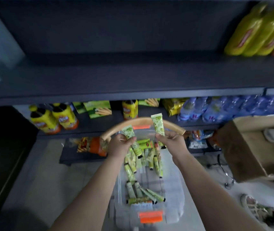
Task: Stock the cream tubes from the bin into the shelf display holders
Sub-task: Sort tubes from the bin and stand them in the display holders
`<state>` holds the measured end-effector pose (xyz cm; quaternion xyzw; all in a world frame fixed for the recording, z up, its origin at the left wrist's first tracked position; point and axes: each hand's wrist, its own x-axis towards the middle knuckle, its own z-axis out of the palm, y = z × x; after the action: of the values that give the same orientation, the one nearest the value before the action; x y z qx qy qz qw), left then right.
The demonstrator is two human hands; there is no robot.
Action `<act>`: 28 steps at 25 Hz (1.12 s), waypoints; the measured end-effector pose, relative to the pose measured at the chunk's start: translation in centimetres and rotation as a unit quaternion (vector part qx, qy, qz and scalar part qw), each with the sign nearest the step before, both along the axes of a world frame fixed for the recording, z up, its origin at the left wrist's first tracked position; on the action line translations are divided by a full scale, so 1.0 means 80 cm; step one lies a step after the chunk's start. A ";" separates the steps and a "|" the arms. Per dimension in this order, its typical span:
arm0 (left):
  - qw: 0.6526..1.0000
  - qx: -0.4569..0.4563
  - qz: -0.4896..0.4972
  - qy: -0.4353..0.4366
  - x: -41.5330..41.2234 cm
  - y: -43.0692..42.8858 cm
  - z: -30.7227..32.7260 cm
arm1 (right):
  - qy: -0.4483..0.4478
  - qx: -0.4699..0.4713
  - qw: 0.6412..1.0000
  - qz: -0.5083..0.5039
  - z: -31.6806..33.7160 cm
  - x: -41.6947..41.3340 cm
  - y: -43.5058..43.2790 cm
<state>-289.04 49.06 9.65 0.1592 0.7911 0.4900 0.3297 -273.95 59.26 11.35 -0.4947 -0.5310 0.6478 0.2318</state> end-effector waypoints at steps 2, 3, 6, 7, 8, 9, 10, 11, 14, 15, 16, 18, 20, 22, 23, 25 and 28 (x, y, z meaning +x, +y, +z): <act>0.999 0.021 -0.002 0.024 0.005 0.003 0.047 | 0.011 0.020 1.000 -0.007 0.041 0.007 0.007; 0.999 0.025 -0.007 0.042 0.010 0.004 0.073 | 0.014 0.031 0.999 -0.006 0.064 0.013 0.012; 0.993 0.055 -0.008 0.102 0.029 0.004 0.151 | 0.035 0.078 0.996 -0.001 0.131 0.032 0.024; 0.991 0.074 -0.004 0.116 0.036 0.003 0.175 | 0.040 0.095 0.995 0.005 0.153 0.039 0.025; 0.987 0.092 -0.002 0.130 0.042 0.001 0.199 | 0.047 0.114 0.992 0.011 0.174 0.046 0.026; 0.984 0.105 -0.001 0.143 0.048 0.000 0.221 | 0.061 0.133 0.989 0.019 0.194 0.053 0.026; 0.981 0.114 0.000 0.156 0.055 -0.002 0.240 | 0.071 0.148 0.986 0.022 0.212 0.060 0.026; 0.979 0.118 0.000 0.167 0.060 -0.003 0.258 | 0.077 0.154 0.985 0.025 0.226 0.067 0.025; 0.971 0.134 -0.012 0.198 0.070 -0.003 0.309 | 0.100 0.161 0.981 0.031 0.267 0.082 0.023; 0.969 0.144 -0.015 0.201 0.072 -0.003 0.324 | 0.101 0.168 0.980 0.037 0.282 0.084 0.023; 0.967 0.156 -0.016 0.201 0.072 -0.002 0.340 | 0.103 0.176 0.978 0.040 0.295 0.085 0.025; 0.964 0.180 -0.012 0.197 0.068 -0.001 0.369 | 0.118 0.193 0.973 0.046 0.321 0.080 0.029; 0.959 0.197 -0.007 0.202 0.060 0.000 0.397 | 0.132 0.202 0.969 0.052 0.346 0.071 0.033; 0.955 0.207 -0.002 0.212 0.048 0.000 0.421 | 0.148 0.208 0.965 0.056 0.366 0.058 0.037; 0.952 0.215 0.002 0.216 0.041 0.000 0.430 | 0.156 0.213 0.963 0.060 0.376 0.050 0.038; 0.947 0.230 0.007 0.222 0.021 -0.001 0.445 | 0.166 0.223 0.958 0.068 0.393 0.030 0.036; 0.941 0.246 -0.001 0.233 -0.020 -0.002 0.460 | 0.176 0.239 0.952 0.078 0.412 -0.011 0.031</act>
<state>-290.62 48.94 46.47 0.3454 0.7006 0.6183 0.0873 -274.85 61.75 44.29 -0.2603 -0.6581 0.5944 0.3819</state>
